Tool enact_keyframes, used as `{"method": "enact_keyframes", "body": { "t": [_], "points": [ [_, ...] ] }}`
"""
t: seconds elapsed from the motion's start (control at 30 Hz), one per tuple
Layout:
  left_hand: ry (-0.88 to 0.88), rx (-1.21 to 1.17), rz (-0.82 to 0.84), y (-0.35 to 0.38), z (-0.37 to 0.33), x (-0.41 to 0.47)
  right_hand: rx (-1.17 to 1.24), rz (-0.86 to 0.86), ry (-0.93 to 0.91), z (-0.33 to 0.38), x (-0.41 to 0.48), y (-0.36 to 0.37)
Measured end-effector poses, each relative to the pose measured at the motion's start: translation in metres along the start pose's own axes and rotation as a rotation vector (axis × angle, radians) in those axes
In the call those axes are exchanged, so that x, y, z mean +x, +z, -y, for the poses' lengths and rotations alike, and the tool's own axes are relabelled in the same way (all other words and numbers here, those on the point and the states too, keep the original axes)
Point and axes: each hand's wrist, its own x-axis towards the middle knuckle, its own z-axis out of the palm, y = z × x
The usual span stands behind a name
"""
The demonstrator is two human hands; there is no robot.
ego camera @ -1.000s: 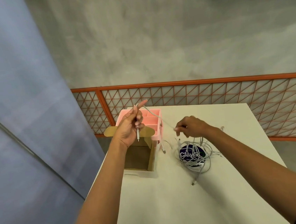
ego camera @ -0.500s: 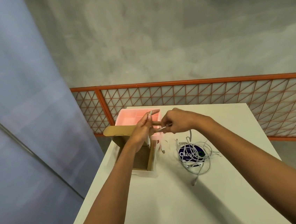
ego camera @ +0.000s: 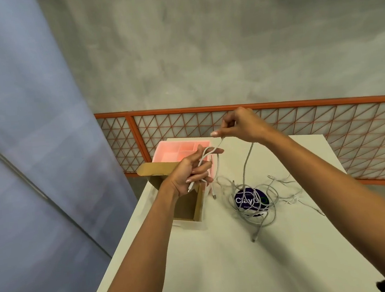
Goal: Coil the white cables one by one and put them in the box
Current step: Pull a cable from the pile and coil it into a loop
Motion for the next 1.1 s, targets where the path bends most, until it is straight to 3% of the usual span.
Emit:
{"method": "enact_keyframes", "body": {
  "t": [0.13, 0.33, 0.57, 0.9, 1.1],
  "points": [
    [-0.006, -0.046, 0.062, 0.006, -0.004, -0.004, 0.161, -0.057, 0.014, -0.005, -0.003, 0.010],
    [-0.033, -0.091, 0.048, 0.005, -0.009, -0.008, 0.234, 0.223, -0.026, -0.023, -0.008, 0.005],
    [-0.060, -0.112, 0.085, 0.003, 0.000, -0.002, -0.004, 0.231, -0.139, -0.026, -0.008, 0.008],
    [-0.002, -0.287, 0.172, 0.004, 0.005, -0.001, 0.513, 0.246, 0.041, -0.031, -0.015, 0.018],
    [0.151, -0.521, 0.172, 0.003, -0.002, -0.001, 0.586, 0.304, 0.117, -0.048, -0.016, 0.024]
  ]
}}
